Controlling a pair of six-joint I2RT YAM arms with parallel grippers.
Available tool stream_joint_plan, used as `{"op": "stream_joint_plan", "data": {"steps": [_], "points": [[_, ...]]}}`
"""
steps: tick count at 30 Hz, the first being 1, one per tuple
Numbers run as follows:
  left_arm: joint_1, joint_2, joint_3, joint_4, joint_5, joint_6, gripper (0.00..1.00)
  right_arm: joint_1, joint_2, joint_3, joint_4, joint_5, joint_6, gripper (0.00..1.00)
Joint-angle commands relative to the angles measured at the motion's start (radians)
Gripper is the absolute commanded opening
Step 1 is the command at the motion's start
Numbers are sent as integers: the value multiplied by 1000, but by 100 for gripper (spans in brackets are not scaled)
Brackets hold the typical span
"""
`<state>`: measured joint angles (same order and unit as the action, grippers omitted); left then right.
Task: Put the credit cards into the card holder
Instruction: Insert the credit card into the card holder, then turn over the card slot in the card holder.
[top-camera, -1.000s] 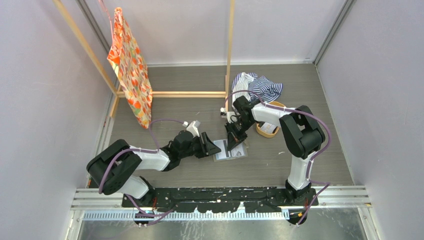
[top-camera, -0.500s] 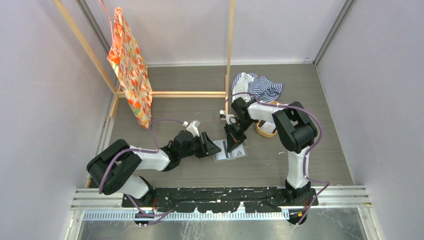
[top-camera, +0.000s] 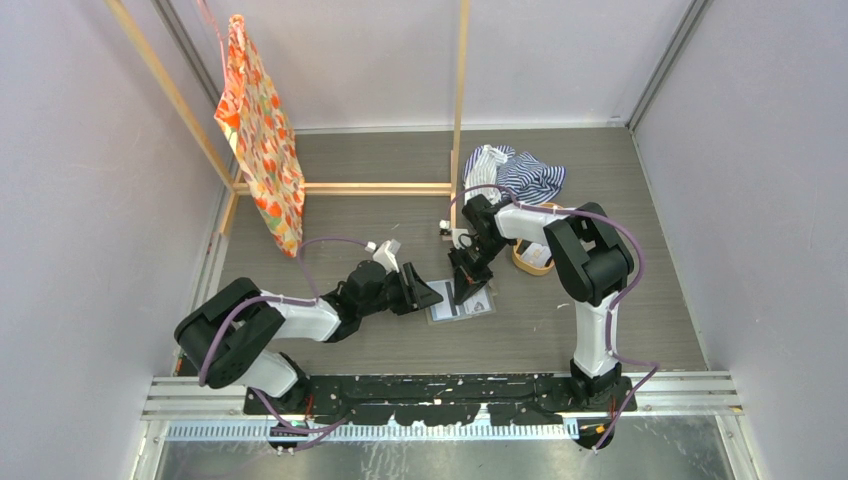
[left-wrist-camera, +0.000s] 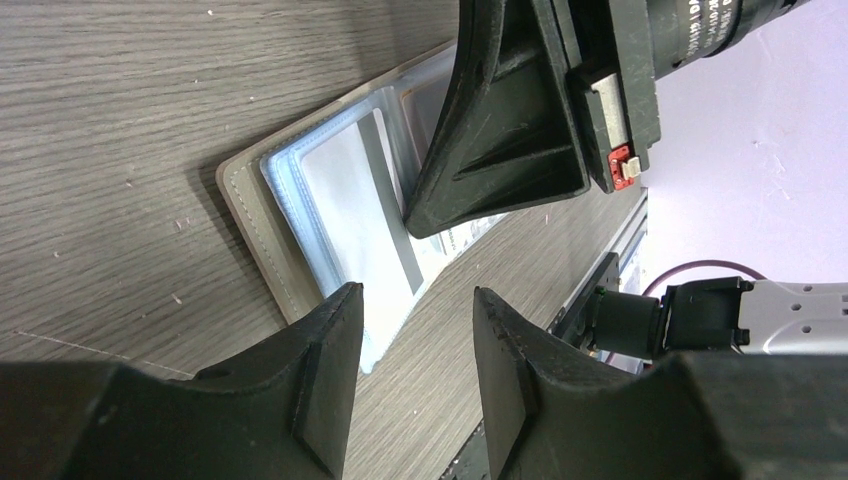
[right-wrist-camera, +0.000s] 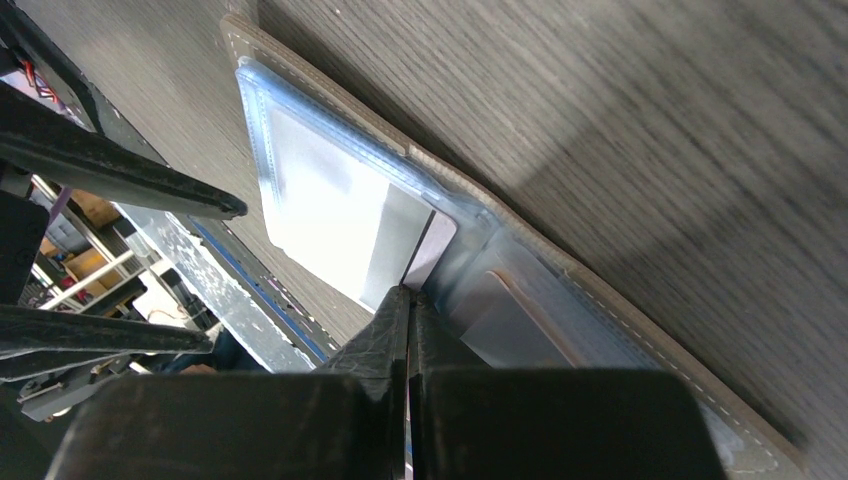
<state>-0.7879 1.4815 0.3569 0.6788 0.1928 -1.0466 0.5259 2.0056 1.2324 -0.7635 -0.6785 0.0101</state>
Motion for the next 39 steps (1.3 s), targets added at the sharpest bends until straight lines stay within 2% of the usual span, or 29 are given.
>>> {"op": "stream_joint_plan", "data": {"steps": [1,8,14,22,27,29,34,39], "points": [[-2,54,25,87,-3,-15,45,3,27,7,-7,56,-10,1],[-1,63,22,13,-39,-18,44,3,29,8,-10,56,-13,1],[-1,107,33,97,4,-27,43,3,39,14,-17,38,-14,2],[-2,166,43,218,56,-57,31,1,19,20,-25,-22,-29,2],[-1,130,47,173,42,-45,18,-10,-29,39,-54,-88,-65,3],[-2,126,61,136,40,-38,16,-22,-56,43,-66,-113,-82,4],[-2,133,87,112,50,-34,16,-65,-118,59,-110,-156,-138,7],[-4,112,132,50,70,-27,26,-121,-173,58,-129,-152,-179,7]]}}
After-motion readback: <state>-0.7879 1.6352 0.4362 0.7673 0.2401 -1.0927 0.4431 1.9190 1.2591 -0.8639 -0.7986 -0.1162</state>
